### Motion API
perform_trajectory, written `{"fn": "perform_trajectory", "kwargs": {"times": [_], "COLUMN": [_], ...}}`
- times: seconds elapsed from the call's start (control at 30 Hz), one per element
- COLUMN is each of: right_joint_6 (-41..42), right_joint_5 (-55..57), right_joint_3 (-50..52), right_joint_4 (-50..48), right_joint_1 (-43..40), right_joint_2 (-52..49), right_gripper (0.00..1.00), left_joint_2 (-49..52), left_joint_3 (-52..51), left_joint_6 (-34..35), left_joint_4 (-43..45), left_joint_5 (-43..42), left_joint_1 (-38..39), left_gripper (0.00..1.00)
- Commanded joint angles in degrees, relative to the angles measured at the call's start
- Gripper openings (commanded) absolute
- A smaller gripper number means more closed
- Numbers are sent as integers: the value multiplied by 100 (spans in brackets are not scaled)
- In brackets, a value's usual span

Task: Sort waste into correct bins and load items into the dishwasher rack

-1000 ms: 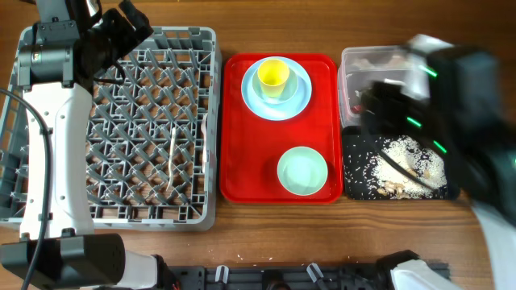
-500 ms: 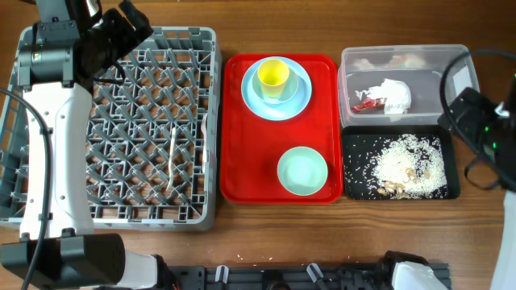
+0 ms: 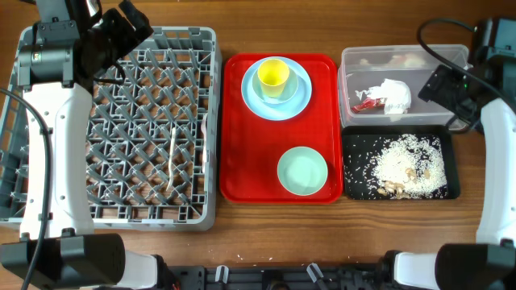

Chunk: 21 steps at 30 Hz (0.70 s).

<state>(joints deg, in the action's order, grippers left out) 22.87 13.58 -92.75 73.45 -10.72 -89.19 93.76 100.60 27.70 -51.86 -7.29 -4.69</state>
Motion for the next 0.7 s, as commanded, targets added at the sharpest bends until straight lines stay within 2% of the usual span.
{"fn": "perform_trajectory", "kwargs": {"times": [0.0,0.2,0.23,0.3,0.33,0.43,0.53,0.6,0.63,0.67], "right_joint_6": [-31,-33,-33,-33,-31,-33,-33,-33,-31,-31], "right_joint_5": [94,96,96,96,96,96,96,96,96,96], "right_joint_3": [22,22,22,22,22,22,22,22,22,22], "right_joint_4": [-452,-1394,-1502,-1604,-1602,-1602,-1602,-1602,-1602,-1602], "right_joint_1": [-24,-24,-24,-24,-24,-24,-24,-24,-24,-24], "right_joint_2": [-306,-420,-420,-420,-420,-420,-420,-420,-420,-420], "right_gripper": [100,100,100,100,100,100,100,100,100,100], "left_joint_2": [-7,-7,-13,0,13,98,168,184,210,243], "left_joint_3": [-9,-9,-9,-20,-59,-256,-365,-442,-474,-553], "left_joint_6": [-26,-20,-24,-31,-79,-205,-485,-472,-369,-190], "left_joint_4": [9,238,181,-289,-507,-1220,-1460,-1416,-1373,-1296], "left_joint_5": [11,-125,-533,-2153,-2452,-2544,-2306,-1464,-986,-533], "left_joint_1": [-31,-31,-31,44,177,929,1869,2758,3185,3630], "left_gripper": [100,100,100,100,100,99,66,47,41,41]}}
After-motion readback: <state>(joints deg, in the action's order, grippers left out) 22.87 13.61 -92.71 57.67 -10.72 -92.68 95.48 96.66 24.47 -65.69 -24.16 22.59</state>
